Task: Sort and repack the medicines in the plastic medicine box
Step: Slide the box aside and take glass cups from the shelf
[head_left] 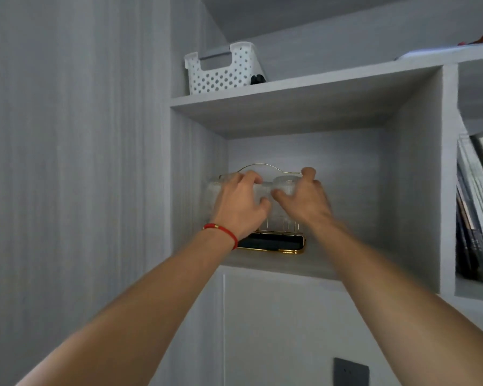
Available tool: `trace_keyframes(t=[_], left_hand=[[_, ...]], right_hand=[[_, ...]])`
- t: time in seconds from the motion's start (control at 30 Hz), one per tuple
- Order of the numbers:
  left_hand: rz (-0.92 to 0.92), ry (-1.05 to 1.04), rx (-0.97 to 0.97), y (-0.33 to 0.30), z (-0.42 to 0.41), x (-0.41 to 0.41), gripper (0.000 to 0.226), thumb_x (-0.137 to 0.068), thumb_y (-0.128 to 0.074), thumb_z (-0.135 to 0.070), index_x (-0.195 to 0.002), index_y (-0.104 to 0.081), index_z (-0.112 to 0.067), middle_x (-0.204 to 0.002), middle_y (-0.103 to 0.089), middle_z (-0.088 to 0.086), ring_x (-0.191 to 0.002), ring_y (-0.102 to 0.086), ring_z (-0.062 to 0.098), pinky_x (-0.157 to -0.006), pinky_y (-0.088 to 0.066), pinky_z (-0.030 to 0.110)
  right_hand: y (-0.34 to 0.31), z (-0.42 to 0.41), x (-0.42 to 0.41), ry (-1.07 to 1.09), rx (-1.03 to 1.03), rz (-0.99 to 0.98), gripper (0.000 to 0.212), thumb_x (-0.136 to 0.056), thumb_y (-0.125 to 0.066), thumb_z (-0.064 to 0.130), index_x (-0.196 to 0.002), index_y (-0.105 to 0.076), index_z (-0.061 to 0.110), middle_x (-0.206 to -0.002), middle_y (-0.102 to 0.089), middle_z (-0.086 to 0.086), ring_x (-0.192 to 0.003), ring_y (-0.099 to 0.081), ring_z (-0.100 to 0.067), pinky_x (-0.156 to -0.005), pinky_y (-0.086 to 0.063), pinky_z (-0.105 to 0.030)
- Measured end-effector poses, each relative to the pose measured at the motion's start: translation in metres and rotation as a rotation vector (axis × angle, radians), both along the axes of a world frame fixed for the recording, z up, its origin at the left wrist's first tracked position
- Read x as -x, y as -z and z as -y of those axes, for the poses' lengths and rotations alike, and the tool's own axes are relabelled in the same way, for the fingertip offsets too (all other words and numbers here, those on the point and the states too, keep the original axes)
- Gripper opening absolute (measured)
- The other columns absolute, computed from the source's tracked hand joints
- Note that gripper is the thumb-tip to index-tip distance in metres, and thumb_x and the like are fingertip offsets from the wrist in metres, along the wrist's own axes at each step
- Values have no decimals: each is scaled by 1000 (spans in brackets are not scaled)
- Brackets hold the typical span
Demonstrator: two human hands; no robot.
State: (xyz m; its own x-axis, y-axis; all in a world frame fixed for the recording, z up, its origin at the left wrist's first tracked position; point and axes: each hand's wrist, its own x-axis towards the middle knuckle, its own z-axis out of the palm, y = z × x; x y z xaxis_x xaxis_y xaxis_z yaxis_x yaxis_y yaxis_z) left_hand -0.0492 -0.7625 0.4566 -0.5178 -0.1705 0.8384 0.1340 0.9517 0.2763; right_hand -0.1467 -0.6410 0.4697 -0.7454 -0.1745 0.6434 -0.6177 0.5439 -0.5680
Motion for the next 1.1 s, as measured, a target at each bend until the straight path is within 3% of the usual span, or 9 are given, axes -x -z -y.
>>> trace_keyframes(t=[0.13, 0.37, 0.5, 0.67, 0.77, 0.83, 0.9, 1.0, 1.1], left_hand=[[-1, 42, -23, 0, 7, 7, 38, -84, -64, -25, -121, -59, -18, -122, -61, 5, -117, -54, 24, -97, -49, 39], [16, 132, -61, -3, 6, 2, 40, -83, -65, -25, -121, -58, -19, -122, -60, 4, -116, -55, 22, -96, -50, 38], [21, 154, -115, -6, 2, -10, 48, -86, -67, -29, -131, -50, -22, -125, -56, 0, -112, -55, 18, -88, -49, 30], [-7, 227, -208, -5, -11, -15, 64, -86, -69, -36, -141, -39, -24, -127, -54, 0, -113, -55, 17, -83, -44, 22], [4, 401, -498, -5, -25, -20, 78, -83, -71, -49, -148, -34, -25, -131, -53, -2, -111, -59, 15, -83, -51, 21], [17, 628, -751, 2, -32, -30, 89, -78, -72, -55, -151, -33, -22, -133, -56, 3, -108, -66, 20, -93, -57, 40], [50, 888, -923, 17, -37, -45, 87, -79, -74, -50, -151, -34, -19, -133, -59, 10, -110, -69, 31, -91, -58, 48], [30, 1039, -918, 49, -45, -71, 68, -86, -70, -36, -144, -44, -11, -135, -61, 20, -116, -64, 41, -87, -58, 45], [3, 1029, -864, 80, -48, -94, 66, -88, -70, -30, -142, -45, -3, -138, -58, 23, -124, -58, 44, -87, -57, 48]], right_hand=[[-2, 8, 4, 53, -25, 25, 68, -89, -70, 45, -134, -36, 7, -125, -62, -19, -112, -63, -41, -81, -49, -39], [-2, 2, -5, 15, 62, -8, 69, -92, -70, 36, -144, -33, 9, -128, -58, -20, -115, -60, -42, -83, -46, -35], [-17, -8, -20, -62, 140, -101, 75, -94, -70, 30, -153, -27, 16, -142, -48, -19, -127, -53, -39, -97, -46, -38], [-43, -23, -43, -132, 154, -272, 80, -93, -71, 32, -157, -25, 18, -155, -39, -13, -143, -39, -31, -113, -34, -37], [-46, -36, -63, -240, 292, -262, 88, -86, -77, 39, -157, -28, 21, -156, -42, -4, -145, -38, -21, -113, -31, -27], [-34, -44, -78, -354, 429, -182, 85, -79, -81, 45, -151, -40, 27, -150, -50, 5, -139, -47, -14, -116, -38, -31], [-12, -53, -94, -496, 542, -91, 74, -71, -84, 50, -137, -54, 35, -135, -63, 10, -123, -64, -13, -106, -52, -44], [26, -69, -116, -676, 625, 54, 58, -74, -88, 37, -124, -59, 33, -121, -72, -1, -104, -75, -21, -96, -59, -50], [64, -87, -132, -754, 577, 203, 61, -74, -89, 31, -125, -55, 23, -108, -76, -2, -97, -77, -22, -96, -59, -50]])
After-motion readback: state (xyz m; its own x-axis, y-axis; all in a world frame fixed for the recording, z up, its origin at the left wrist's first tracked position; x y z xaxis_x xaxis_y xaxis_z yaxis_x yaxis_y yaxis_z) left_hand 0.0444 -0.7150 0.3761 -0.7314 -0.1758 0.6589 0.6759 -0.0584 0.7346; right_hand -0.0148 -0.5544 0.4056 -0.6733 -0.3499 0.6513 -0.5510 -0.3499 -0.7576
